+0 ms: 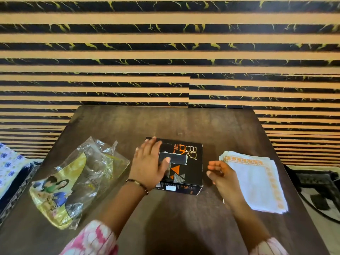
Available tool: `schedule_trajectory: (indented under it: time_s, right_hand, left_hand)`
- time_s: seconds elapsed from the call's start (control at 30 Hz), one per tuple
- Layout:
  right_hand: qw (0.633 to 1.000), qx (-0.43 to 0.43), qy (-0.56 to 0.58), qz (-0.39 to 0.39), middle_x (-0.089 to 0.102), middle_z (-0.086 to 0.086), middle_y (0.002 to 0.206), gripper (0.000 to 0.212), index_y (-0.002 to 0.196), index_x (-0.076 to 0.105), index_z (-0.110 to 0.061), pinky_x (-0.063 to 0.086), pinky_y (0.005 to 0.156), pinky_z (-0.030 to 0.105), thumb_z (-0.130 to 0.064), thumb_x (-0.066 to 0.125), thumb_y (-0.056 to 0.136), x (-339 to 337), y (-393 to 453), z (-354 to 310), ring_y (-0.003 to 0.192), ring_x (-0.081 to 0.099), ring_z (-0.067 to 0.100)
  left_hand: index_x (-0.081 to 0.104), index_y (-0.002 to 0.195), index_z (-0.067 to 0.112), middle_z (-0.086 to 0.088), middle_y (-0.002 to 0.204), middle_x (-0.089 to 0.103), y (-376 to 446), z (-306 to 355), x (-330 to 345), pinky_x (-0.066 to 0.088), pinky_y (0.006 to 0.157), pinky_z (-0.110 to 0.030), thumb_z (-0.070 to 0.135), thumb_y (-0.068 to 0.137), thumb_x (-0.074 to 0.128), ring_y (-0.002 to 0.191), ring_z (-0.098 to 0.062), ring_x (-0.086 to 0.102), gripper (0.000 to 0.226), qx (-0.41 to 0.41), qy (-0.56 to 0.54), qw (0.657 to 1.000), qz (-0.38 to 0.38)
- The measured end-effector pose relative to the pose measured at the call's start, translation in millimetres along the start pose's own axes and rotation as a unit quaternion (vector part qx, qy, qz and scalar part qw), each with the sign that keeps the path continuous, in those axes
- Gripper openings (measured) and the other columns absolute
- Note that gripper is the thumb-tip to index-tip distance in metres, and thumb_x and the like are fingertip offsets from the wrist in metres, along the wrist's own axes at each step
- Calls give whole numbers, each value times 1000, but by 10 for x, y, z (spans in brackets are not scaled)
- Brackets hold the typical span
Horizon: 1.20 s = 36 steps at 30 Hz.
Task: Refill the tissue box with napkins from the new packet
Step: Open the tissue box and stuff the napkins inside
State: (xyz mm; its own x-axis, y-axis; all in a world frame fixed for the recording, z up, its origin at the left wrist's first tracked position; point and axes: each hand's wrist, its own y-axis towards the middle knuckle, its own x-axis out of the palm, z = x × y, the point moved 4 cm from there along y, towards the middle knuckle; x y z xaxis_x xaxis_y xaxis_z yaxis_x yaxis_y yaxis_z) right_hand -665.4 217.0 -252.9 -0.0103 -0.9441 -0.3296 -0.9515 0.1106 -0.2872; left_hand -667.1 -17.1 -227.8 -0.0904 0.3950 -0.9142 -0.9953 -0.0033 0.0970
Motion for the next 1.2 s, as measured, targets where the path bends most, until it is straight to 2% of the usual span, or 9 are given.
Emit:
schedule_trajectory:
  time_s: [0.07, 0.13, 0.27, 0.5, 0.63, 0.73, 0.9, 1.07, 1.2]
  right_hand:
    - [999, 4, -14, -28, 64, -3, 92, 23, 101, 61, -16, 48, 79, 30, -4, 64, 82, 51, 108, -51, 88, 59, 14]
    - [998, 2, -23, -52, 61, -5, 88, 23, 103, 60, -13, 44, 67, 21, -5, 63, 82, 106, 164, -87, 84, 57, 13]
    - [995, -9, -49, -82, 64, -1, 92, 20, 102, 62, -17, 42, 64, 20, -6, 60, 85, 110, 167, -39, 87, 59, 15]
    - [991, -50, -91, -84, 63, -14, 77, 29, 78, 58, -39, 49, 77, 28, -11, 57, 86, 155, -21, 93, 81, 61, 8]
    - [987, -38, -109, -112, 59, -7, 71, 26, 76, 54, -32, 51, 77, 34, -8, 59, 81, 179, -16, 124, 73, 58, 13]
    - [989, -5, -73, -130, 63, -4, 79, 19, 79, 57, -30, 51, 78, 37, -12, 62, 81, 161, -4, 156, 78, 60, 14]
    - [988, 34, 3, -148, 62, 0, 84, 13, 83, 60, -23, 44, 59, 27, -10, 61, 83, 137, -40, 180, 75, 56, 13]
    - [984, 70, 13, -164, 63, 5, 82, 6, 87, 62, -13, 48, 58, 28, -9, 60, 84, 139, -4, 161, 74, 57, 16]
    - [977, 111, -23, -180, 62, 6, 75, 4, 77, 60, -14, 47, 52, 26, -12, 63, 79, 125, 38, 119, 63, 56, 17]
  left_hand:
    - [19, 144, 19, -1, 157, 13, 194, 113, 190, 4, 117, -48, 59, 82, 16, 145, -20, 2, 74, 53, 49, 996, -49]
    - [10, 146, 20, 2, 158, 5, 287, 113, 359, -3, 116, -48, 60, 84, 14, 144, -17, -6, 74, 55, 85, 991, -83]
    - [5, 147, 22, 5, 158, 2, 218, 44, 435, -6, 116, -50, 67, 74, -3, 145, -15, -4, 86, 4, 106, 991, -80]
    - [11, 147, 23, 5, 157, 6, -116, 10, 393, -5, 116, -48, 67, 76, 1, 145, -14, -1, 84, -17, 97, 994, -45]
    - [13, 147, 26, 7, 157, 9, -112, 19, 384, -3, 117, -48, 67, 75, 3, 144, -13, 2, 83, -32, 90, 995, -25]
    - [13, 146, 27, 8, 157, 9, -98, 21, 396, -3, 117, -46, 68, 75, 3, 144, -12, 1, 83, -35, 96, 994, -27]
    - [13, 146, 28, 10, 157, 9, -112, 23, 394, -4, 117, -45, 68, 75, 3, 144, -11, 1, 82, -40, 95, 994, -23]
    - [16, 146, 28, 9, 156, 12, -108, 17, 380, -3, 117, -46, 68, 76, 7, 144, -11, 3, 81, -36, 78, 996, -15]
    - [17, 146, 27, 8, 156, 13, -108, 13, 382, -4, 117, -46, 68, 77, 8, 144, -12, 4, 80, -30, 72, 997, -18]
